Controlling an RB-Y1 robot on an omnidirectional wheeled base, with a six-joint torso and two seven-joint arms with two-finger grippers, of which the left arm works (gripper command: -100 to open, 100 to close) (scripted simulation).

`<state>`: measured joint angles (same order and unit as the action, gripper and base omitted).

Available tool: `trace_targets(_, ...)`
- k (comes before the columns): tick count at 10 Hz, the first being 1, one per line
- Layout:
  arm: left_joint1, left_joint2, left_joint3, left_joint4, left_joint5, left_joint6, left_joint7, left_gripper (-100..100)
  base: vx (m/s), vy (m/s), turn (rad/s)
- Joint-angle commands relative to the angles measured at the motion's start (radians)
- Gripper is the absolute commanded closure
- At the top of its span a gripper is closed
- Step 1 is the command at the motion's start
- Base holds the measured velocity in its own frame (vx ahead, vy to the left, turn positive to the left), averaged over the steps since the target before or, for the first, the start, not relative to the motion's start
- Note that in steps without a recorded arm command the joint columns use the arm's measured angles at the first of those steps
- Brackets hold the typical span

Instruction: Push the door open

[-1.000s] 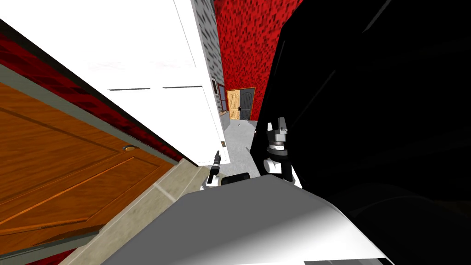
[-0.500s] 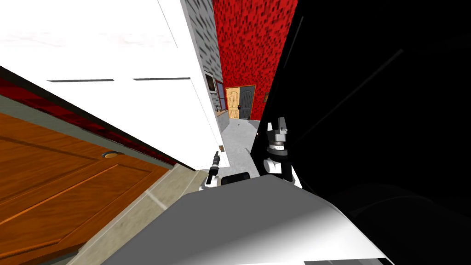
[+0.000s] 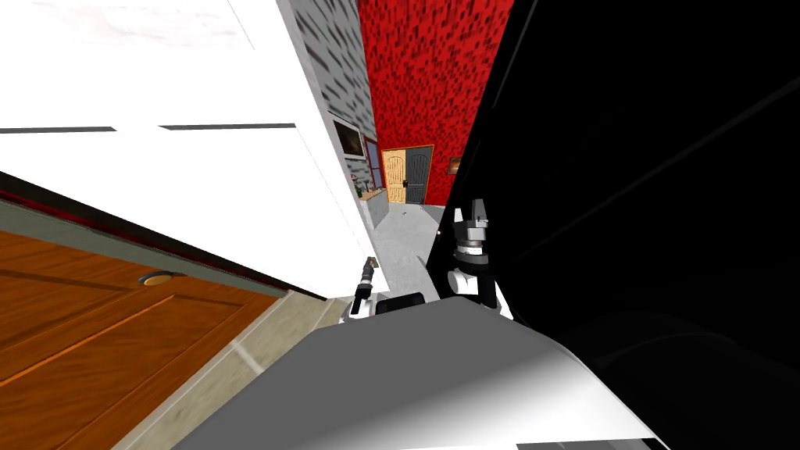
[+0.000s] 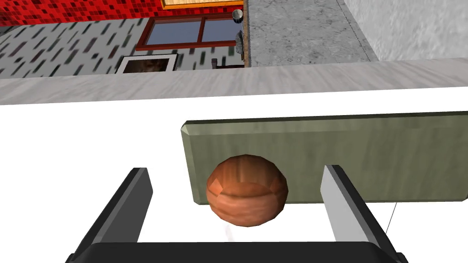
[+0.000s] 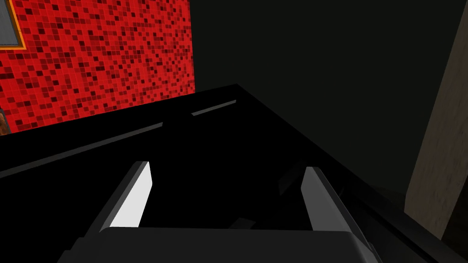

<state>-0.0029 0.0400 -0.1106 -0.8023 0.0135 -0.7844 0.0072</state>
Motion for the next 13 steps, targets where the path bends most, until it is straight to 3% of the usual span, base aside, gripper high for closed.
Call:
trace_targets(1,0.0,0.0,0.0,0.0,0.0,0.0,0.0,-100,0.08,-0.003,0.008)
trace_targets(2,0.0,0.0,0.0,0.0,0.0,0.0,0.0,100,-0.019,-0.003,-0.006)
trace_targets(7,0.0,0.0,0.0,0.0,0.0,0.0,0.0,100,-0.012,0.001,-0.002)
trace_targets(13,-0.019,0.022,-0.008,0.022,-0.008,0.002,0.001,100,0.175,-0.014,0.154)
